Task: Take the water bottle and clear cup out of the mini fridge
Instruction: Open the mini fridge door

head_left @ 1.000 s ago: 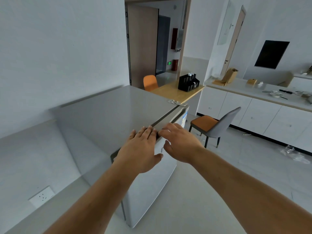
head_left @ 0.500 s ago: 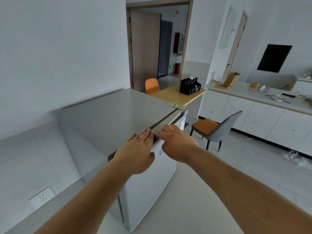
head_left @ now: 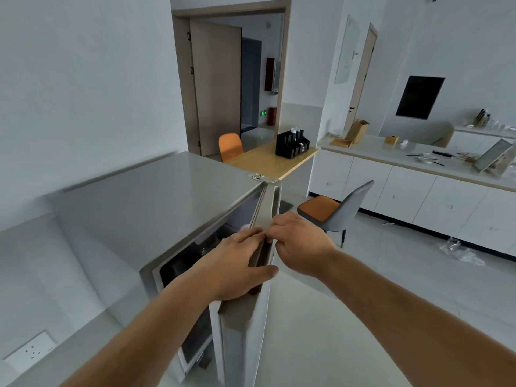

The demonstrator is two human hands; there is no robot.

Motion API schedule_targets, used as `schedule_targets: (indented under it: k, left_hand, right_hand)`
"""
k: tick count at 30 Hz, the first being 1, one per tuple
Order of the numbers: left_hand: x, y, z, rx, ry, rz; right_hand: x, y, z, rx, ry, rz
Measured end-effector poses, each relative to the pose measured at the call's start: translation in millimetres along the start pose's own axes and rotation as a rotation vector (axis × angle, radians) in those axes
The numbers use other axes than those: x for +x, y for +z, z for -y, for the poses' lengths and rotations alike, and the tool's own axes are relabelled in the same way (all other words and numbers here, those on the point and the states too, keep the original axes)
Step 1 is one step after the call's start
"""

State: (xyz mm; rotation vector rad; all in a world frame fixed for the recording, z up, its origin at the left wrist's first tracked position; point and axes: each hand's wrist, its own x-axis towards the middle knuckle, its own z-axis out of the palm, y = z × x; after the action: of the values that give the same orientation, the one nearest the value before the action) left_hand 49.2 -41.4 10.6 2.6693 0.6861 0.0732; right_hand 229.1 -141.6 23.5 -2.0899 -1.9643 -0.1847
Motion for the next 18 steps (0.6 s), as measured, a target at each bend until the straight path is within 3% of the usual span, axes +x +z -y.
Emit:
schedule_targets:
  k: [9,18]
  left_hand:
    - [39.1,31.3,-49.3,0.178,0.232,-0.051]
    - [87.9,53.0,-93.8,0.27,0.333,-0.08]
  right_hand:
    - [-58.5,-30.1,-40.7,-0.02,0.147,0.006]
    - [-103.3,-58.7,-76.1,-0.084,0.395,0.094]
